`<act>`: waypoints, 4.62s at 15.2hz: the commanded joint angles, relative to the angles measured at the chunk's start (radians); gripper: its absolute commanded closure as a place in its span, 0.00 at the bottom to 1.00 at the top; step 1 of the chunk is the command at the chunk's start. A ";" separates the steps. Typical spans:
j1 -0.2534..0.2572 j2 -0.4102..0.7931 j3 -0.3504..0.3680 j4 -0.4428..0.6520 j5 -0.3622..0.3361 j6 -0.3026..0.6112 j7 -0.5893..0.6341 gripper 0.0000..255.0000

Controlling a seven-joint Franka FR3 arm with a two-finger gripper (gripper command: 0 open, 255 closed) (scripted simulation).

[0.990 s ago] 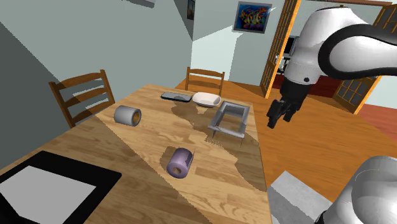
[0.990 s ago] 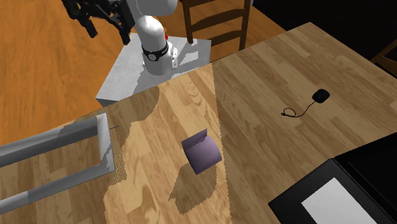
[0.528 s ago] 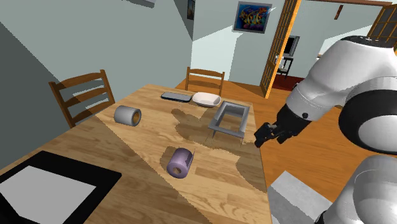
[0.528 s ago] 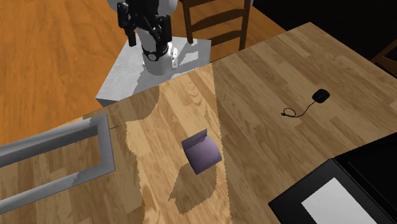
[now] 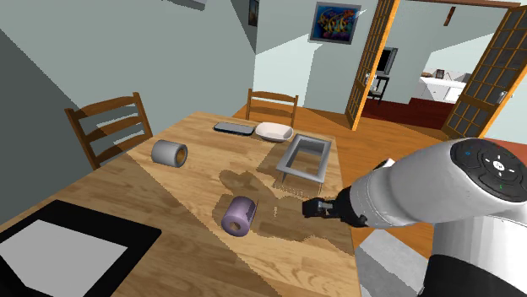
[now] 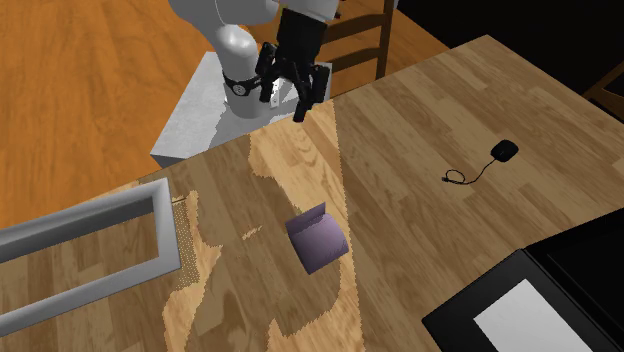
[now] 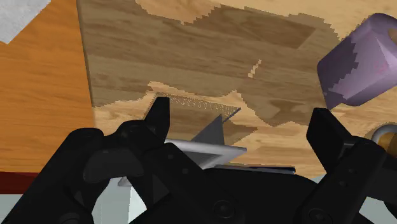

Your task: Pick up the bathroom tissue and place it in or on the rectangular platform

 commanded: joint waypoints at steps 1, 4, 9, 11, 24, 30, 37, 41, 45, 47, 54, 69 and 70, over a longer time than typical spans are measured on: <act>-0.056 0.019 0.152 0.021 0.032 0.072 0.146 0.00; -0.203 0.024 0.364 0.110 0.053 0.134 0.339 0.00; -0.480 -0.084 0.627 0.327 0.061 0.131 0.618 0.00; -0.584 -0.154 0.690 0.432 0.057 0.098 0.718 0.00; -0.832 -0.295 0.786 0.617 0.066 0.097 0.876 0.00; -0.832 -0.295 0.786 0.617 0.066 0.097 0.876 0.00; -0.832 -0.294 0.785 0.617 0.066 0.097 0.876 1.00; -0.830 -0.291 0.775 0.616 0.062 0.094 0.870 1.00; -0.824 -0.279 0.734 0.614 0.044 0.080 0.844 1.00; -0.822 -0.273 0.714 0.614 0.035 0.072 0.831 1.00; -0.816 -0.253 0.642 0.620 0.003 0.045 0.786 1.00; -0.820 -0.212 0.493 0.665 -0.065 -0.020 0.693 1.00; -0.821 -0.209 0.483 0.670 -0.069 -0.025 0.687 1.00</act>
